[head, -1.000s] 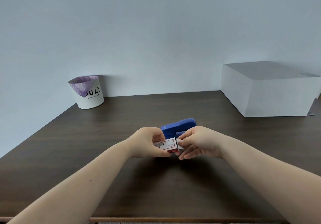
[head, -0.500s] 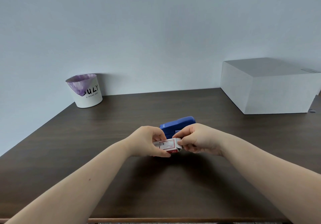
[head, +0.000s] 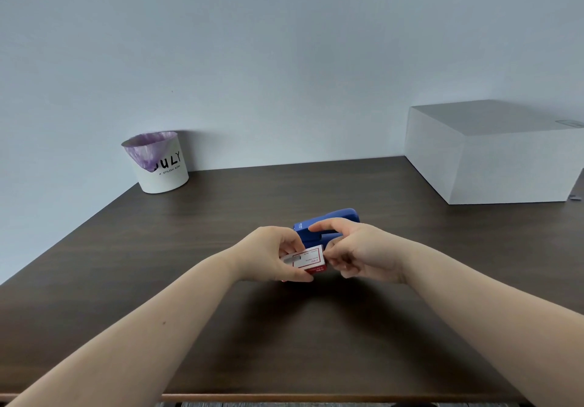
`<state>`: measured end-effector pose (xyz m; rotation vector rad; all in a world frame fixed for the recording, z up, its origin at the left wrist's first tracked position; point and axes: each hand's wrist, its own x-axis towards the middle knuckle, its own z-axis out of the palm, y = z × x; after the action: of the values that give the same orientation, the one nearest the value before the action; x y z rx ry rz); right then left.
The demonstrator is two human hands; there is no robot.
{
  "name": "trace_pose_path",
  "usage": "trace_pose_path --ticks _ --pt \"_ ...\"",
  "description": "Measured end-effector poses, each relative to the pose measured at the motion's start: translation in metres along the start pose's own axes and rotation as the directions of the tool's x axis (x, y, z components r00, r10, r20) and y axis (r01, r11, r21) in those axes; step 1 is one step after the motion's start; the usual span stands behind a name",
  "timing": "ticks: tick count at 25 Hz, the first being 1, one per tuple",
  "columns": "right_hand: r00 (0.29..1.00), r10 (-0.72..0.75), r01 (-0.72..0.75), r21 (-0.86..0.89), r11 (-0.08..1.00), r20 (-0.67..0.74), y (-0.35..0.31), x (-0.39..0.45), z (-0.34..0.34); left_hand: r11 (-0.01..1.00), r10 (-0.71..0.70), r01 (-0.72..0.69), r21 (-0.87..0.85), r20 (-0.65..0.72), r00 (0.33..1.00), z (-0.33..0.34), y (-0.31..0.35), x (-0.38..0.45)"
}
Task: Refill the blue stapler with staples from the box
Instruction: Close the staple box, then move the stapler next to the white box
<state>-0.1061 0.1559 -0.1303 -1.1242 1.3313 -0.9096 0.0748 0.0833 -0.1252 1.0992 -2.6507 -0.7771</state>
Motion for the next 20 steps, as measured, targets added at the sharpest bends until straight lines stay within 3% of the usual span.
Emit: trace_pose_path --ticks 4,7,10,12,20 --pt "0.999 0.037 -0.041 -0.103 0.994 -0.034 0.0 -0.003 -0.003 1.0 0.023 -0.023 0.02 -0.017 1.0 0.002 0.003 0.0" --pt "0.992 0.003 -0.037 -0.275 0.961 -0.123 0.0 -0.001 -0.001 0.988 0.04 -0.036 0.148 -0.023 0.999 0.003 0.004 0.001" --pt "0.923 -0.256 0.08 -0.508 0.858 -0.288 -0.002 0.01 -0.001 0.942 0.05 -0.045 0.333 -0.007 0.999 0.007 0.007 0.004" --pt "0.892 -0.351 0.097 -0.64 0.763 -0.284 -0.004 0.017 -0.003 0.934 0.05 -0.048 0.354 0.002 0.999 0.008 0.006 0.007" --pt "0.874 -0.366 -0.074 -0.833 0.548 -0.319 -0.007 0.052 -0.003 0.916 0.085 -0.056 0.398 -0.054 0.995 0.008 0.006 0.013"
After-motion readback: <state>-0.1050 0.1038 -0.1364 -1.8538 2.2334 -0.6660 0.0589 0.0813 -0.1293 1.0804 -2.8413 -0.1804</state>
